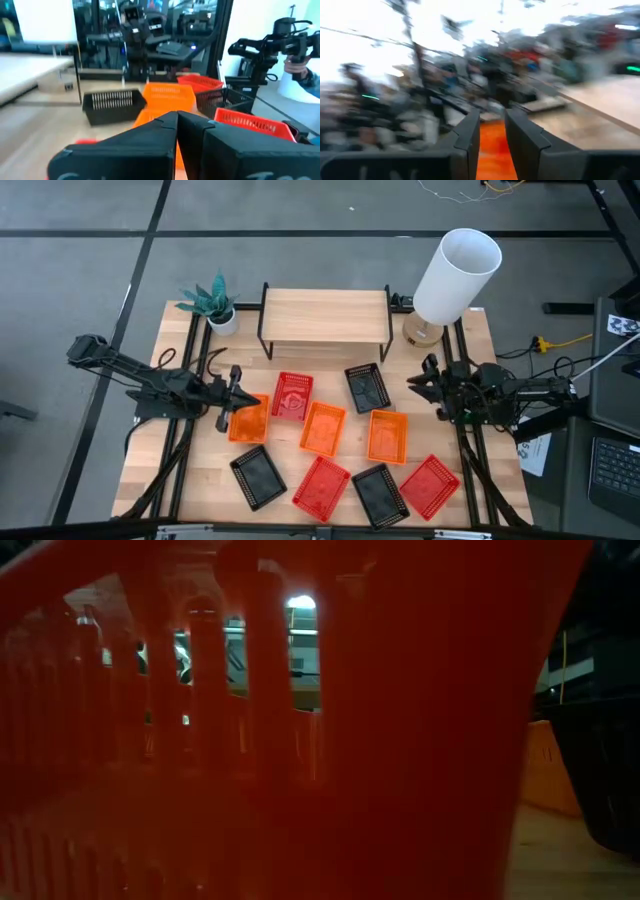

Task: Stack baskets on shelf by color
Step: Put the top black bin on the shelf

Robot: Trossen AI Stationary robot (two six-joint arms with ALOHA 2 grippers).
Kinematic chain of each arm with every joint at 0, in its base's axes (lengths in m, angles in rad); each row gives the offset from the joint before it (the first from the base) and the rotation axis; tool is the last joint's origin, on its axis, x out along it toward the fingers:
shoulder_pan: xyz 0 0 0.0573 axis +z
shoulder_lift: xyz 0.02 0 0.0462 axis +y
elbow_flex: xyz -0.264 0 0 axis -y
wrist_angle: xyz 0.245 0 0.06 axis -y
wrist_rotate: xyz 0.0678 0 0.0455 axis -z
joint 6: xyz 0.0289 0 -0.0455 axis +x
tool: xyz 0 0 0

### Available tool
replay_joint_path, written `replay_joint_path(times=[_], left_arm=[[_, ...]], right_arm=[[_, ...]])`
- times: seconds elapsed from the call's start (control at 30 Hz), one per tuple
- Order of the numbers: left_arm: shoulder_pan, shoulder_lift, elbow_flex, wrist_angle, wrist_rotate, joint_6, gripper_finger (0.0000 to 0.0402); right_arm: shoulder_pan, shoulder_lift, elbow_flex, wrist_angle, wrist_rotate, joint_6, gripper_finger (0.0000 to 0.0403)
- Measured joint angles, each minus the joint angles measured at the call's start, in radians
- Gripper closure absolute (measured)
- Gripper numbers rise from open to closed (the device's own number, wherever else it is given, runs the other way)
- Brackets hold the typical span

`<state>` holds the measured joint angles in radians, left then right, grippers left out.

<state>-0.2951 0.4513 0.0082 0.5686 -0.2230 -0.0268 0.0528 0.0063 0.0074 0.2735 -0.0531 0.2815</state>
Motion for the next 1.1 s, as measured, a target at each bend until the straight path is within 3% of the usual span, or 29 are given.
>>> replay_joint_path(times=[0.1,0.23,0.37,0.53,0.7,0.9,1.1], left_arm=[[0.0,0.0,0.0,0.058,0.0,0.07,0.0401],[0.0,0.0,0.0,0.145,-0.002,0.192,0.0401],[0.0,0.0,0.0,0.187,-0.002,0.246,0.0401],[0.0,0.0,0.0,0.18,-0.002,0.246,0.0401],[0.0,0.0,0.0,0.172,-0.001,0.246,0.0401],[0.0,0.0,0.0,0.172,-0.001,0.245,0.0401],[0.0,0.0,0.0,0.16,-0.001,0.244,0.0401]], right_arm=[[0.0,0.0,0.0,0.141,-0.113,0.058,0.0311],[0.013,0.018,0.0,0.282,-0.143,0.055,0.0311],[0.059,0.081,0.015,0.29,-0.166,0.053,0.0311],[0.129,0.248,0.12,0.273,-0.144,-0.02,0.0311],[0.167,0.474,0.334,-0.002,-0.107,-0.081,0.0311],[0.171,0.76,0.59,-0.54,0.129,-0.054,0.0311],[0.171,1.03,0.69,-0.653,0.157,-0.029,0.0311]])
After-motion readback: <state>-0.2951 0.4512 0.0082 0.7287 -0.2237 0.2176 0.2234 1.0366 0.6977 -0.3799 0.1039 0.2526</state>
